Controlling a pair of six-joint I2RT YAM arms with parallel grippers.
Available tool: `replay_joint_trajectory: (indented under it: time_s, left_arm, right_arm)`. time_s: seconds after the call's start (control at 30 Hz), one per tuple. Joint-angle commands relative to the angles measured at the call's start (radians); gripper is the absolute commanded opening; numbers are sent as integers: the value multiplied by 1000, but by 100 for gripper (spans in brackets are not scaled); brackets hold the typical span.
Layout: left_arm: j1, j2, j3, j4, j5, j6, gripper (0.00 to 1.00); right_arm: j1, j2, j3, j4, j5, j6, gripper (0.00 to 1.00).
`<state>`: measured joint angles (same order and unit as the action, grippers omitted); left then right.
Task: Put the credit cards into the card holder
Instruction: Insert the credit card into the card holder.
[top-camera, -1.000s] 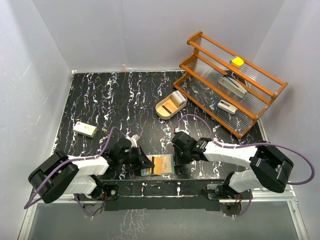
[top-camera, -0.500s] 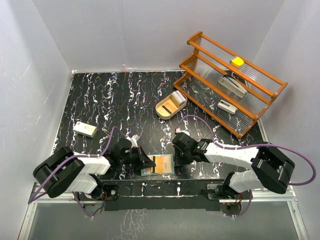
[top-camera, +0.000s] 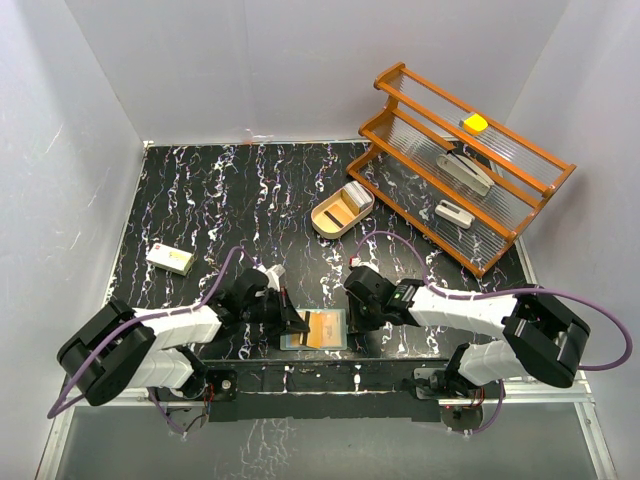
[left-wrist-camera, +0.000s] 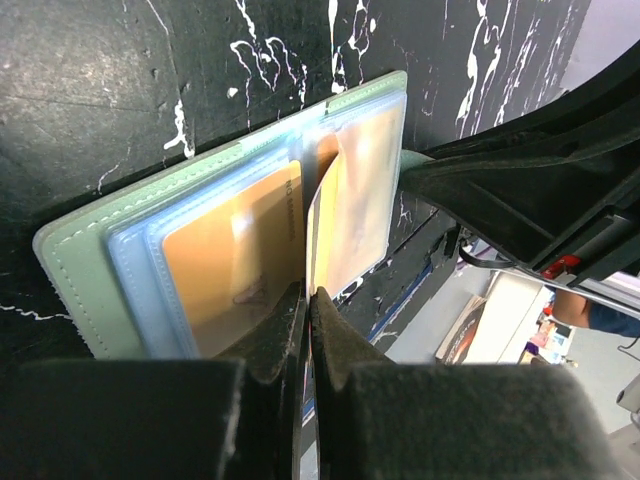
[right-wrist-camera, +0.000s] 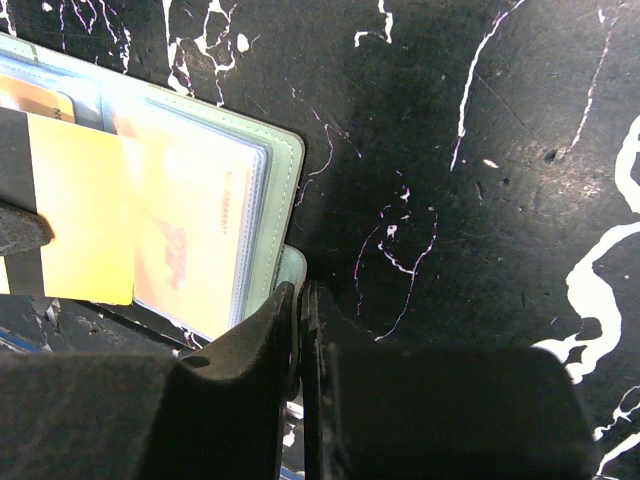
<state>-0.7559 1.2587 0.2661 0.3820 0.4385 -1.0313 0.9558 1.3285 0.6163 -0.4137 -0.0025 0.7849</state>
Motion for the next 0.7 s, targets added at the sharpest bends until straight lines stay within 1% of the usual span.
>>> replay_joint_trajectory:
  time_s: [0.0, 0.2, 0.27, 0.37, 0.5, 0.67]
  left_arm:
    - [-3, 22, 40, -143, 9, 86, 0]
    - [-3, 18, 43, -181, -24, 62, 0]
    - [-3, 14, 32, -162, -29, 34, 0]
    - [-4, 6, 11, -93, -38, -21, 0]
    - [-3, 5, -43, 55, -60, -96, 0]
    - [-3, 57, -56, 143, -61, -112, 0]
  right_arm:
    - [9, -21, -12, 65, -9, 6, 6]
    - [8, 1, -21, 76, -7, 7, 5]
    - [9, 4, -22, 76, -3, 11, 5]
    - [8, 8, -21, 83, -2, 12, 5]
    - [9, 12, -22, 97, -13, 24, 5]
    - [10, 3, -37, 111, -18, 49, 3]
